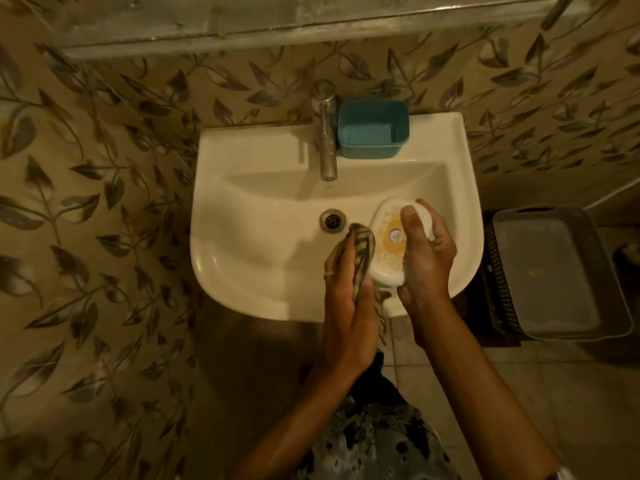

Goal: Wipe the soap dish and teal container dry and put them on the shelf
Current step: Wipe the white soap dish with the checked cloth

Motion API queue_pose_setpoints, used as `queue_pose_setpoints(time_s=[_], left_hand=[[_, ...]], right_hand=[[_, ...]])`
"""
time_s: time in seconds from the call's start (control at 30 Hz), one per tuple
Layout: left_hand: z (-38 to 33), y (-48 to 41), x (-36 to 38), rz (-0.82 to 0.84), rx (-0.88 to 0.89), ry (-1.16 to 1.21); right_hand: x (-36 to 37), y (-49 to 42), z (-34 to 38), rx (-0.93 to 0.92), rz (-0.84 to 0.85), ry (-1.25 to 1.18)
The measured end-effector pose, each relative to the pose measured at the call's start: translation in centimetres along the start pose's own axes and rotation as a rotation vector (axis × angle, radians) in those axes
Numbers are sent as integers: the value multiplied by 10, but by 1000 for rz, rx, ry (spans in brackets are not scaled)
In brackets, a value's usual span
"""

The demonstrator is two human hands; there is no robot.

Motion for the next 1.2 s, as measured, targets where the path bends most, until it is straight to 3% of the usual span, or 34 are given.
queue_pose_setpoints(time_s=[0.17,0.3,0.47,0.83,1.07,1.2], left_hand=[[-4,-27,-21,-83,-120,-23],[-14,-62,-36,22,-164,35],[-10,-57,-40,25,-171,53],[19,-41,-52,-233,-313,50],[15,-41,-56,-175,-250,46],[4,-37,-60,-46,-153,-53]], right_hand=[[17,13,-11,53,311,167],[29,21,-8,30,538,325],[16,7,-6,197,354,233],[13,39,-26,224,599,102],[16,39,-27,247,306,-22],[17,35,-20,235,424,54]])
Point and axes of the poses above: each hand's wrist, its own y-axis away from the middle knuckle, its own x-axis out of the palm, z = x × y, the point moved 6 cm from there along -y, towards the middle knuckle, and after that the axes turned 6 degrees about z, right-handed, at the moved point
